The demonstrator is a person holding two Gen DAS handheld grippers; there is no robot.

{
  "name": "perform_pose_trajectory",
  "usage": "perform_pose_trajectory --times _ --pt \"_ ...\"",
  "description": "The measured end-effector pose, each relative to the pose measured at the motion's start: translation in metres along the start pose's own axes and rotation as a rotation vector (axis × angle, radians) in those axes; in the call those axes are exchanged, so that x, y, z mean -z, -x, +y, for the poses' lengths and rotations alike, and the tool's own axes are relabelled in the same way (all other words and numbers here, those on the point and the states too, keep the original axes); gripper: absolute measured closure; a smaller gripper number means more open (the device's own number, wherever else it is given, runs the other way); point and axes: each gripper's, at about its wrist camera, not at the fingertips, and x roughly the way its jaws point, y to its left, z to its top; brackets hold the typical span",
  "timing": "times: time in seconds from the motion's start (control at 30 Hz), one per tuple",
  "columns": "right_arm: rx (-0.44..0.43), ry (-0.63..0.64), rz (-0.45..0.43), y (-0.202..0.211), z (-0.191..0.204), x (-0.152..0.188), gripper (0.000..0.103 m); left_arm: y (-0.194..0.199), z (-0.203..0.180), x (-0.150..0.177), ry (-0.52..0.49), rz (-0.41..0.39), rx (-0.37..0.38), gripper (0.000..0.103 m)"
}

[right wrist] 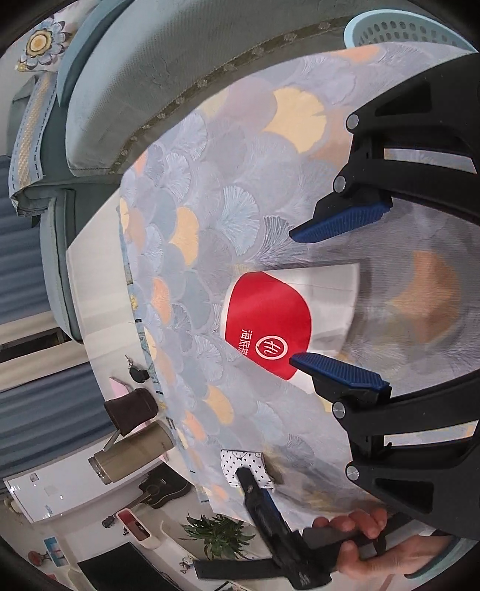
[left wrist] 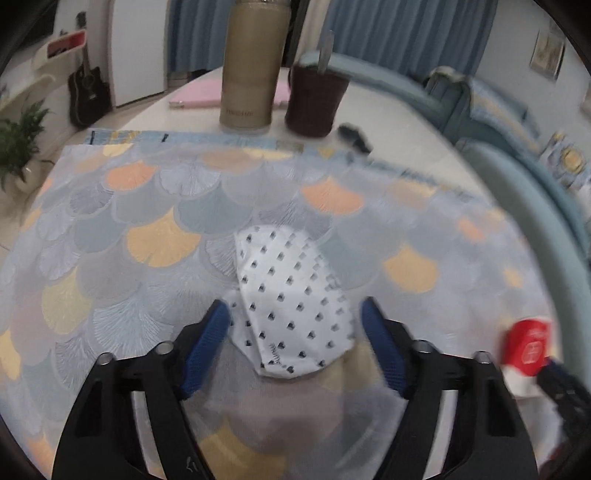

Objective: Collect trash
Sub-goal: 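Grasp the white polka-dot cloth with the left tool while the right tool grasps the red-and-white paper cup, then carry cloth and paper cup over the wastebasket and open both tools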

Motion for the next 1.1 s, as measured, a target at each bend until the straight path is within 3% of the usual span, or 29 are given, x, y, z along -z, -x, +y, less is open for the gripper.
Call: perform_pose_trajectory --times 0.03,0.13,0.27,0.4,0.6,0.73,0.83,1.1 --pt "-0.001 0.0 0.006 -0.002 0.0 0.0 0.045 -0.002 -0.003 0.0 -0.016 0.002 -0.019 0.038" --pt "-0.003 0.002 0.024 -0.01 0.002 -0.001 0.045 -0.001 -0.009 0.002 -0.053 -0.006 -0.049 0.055" --pt "-0.053 -0.028 0.047 -0.018 0.0 -0.004 0.045 0.002 -0.01 0.004 -0.064 -0.023 -0.014 0.078" --pt "-0.091 -0.012 0.084 -0.027 0.01 -0.01 0.05 0.007 -0.004 0.004 -0.032 -0.051 0.024 0.079" --pt "-0.135 -0.021 0.09 -0.033 0.025 -0.019 0.074 0.012 -0.005 0.005 -0.036 -0.079 0.062 0.081" --pt "-0.151 -0.027 0.077 -0.03 0.031 -0.019 0.086 0.028 -0.004 0.009 -0.046 -0.157 0.148 0.081" --pt "-0.129 0.006 0.036 -0.017 0.037 -0.018 0.088 0.043 -0.008 0.011 -0.064 -0.21 0.231 0.081" --pt "-0.087 0.055 -0.094 0.053 0.024 -0.016 0.088 0.098 -0.047 0.016 -0.149 -0.29 0.322 0.081"
